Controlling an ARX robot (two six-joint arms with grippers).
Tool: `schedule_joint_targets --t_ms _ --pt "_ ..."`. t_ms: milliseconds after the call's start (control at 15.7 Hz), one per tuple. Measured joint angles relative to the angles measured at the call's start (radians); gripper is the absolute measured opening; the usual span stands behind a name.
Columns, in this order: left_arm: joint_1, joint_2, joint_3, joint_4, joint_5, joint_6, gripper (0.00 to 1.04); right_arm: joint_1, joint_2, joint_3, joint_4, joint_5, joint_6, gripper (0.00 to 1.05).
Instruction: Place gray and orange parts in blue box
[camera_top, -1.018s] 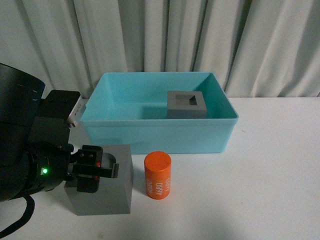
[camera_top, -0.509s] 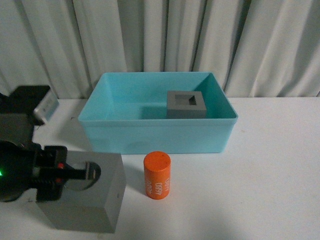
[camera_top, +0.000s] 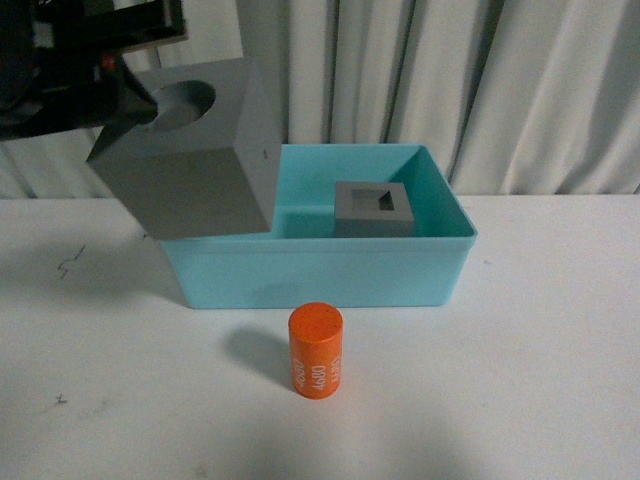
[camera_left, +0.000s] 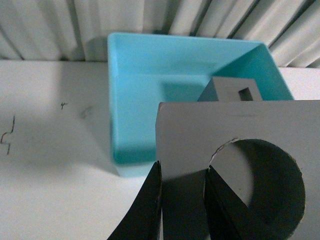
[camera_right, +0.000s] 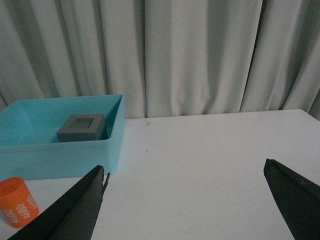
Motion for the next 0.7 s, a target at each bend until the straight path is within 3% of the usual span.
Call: schedule_joint_targets --t_ms 318,700 --pt "-0.041 0.237 0.265 0.056 -0.056 0.015 0.19 0.0 0.0 0.0 0.0 0.0 0.0 0.98" --pt "-0.017 0.477 0.385 0.151 -0.141 0.143 0.19 0.0 0.0 0.0 0.0 0.0 0.0 0.98"
